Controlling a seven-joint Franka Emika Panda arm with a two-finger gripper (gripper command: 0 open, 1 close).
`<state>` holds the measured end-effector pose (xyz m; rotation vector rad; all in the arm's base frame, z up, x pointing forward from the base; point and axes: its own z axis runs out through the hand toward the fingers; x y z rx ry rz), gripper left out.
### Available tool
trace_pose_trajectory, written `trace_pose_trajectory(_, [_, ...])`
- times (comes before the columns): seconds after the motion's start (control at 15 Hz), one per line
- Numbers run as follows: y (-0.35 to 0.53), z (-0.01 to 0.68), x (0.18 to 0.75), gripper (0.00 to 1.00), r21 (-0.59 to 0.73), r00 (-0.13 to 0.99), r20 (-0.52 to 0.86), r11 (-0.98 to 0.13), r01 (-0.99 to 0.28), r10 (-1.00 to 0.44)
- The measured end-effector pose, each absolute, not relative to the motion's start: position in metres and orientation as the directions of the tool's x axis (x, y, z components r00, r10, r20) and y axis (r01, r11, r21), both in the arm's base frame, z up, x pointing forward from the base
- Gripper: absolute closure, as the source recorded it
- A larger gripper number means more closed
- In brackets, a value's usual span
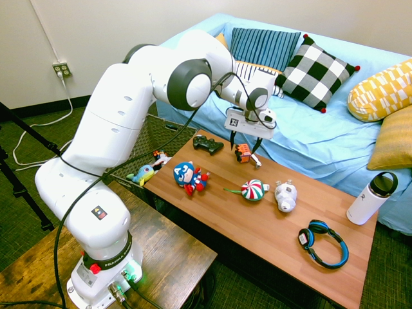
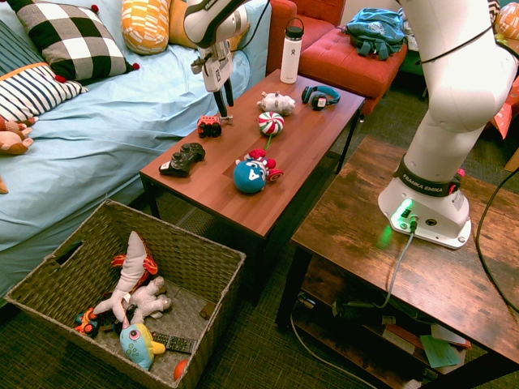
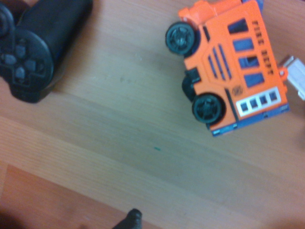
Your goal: Put the toy car in the basket
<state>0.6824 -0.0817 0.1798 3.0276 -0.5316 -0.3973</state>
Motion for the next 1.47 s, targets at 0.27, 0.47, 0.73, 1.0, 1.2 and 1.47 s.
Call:
trace_pose_trajectory(0.27, [-0.075,0.140,0.714,0.00,0.062,0.947,-0.238,-0.977,-0.206,-0.215])
trace_pose_trajectory(0.47, [-0.077,0.111,0.724,0.00,0.069,0.956,-0.234,-0.984,-0.167,-0.178])
trace_pose_trajectory(0.73, [-0.066,0.102,0.734,1.00,0.062,0.963,-0.216,-0.986,-0.153,-0.163])
trace_pose_trajectory(1.0, [-0.067,0.110,0.740,1.00,0.054,0.965,-0.198,-0.985,-0.163,-0.170])
trace_pose_trajectory(1.2, [-0.071,0.113,0.741,1.00,0.048,0.964,-0.193,-0.984,-0.174,-0.180])
trace_pose_trajectory(1.47, [-0.080,0.126,0.744,1.00,0.038,0.965,-0.174,-0.980,-0.193,-0.197])
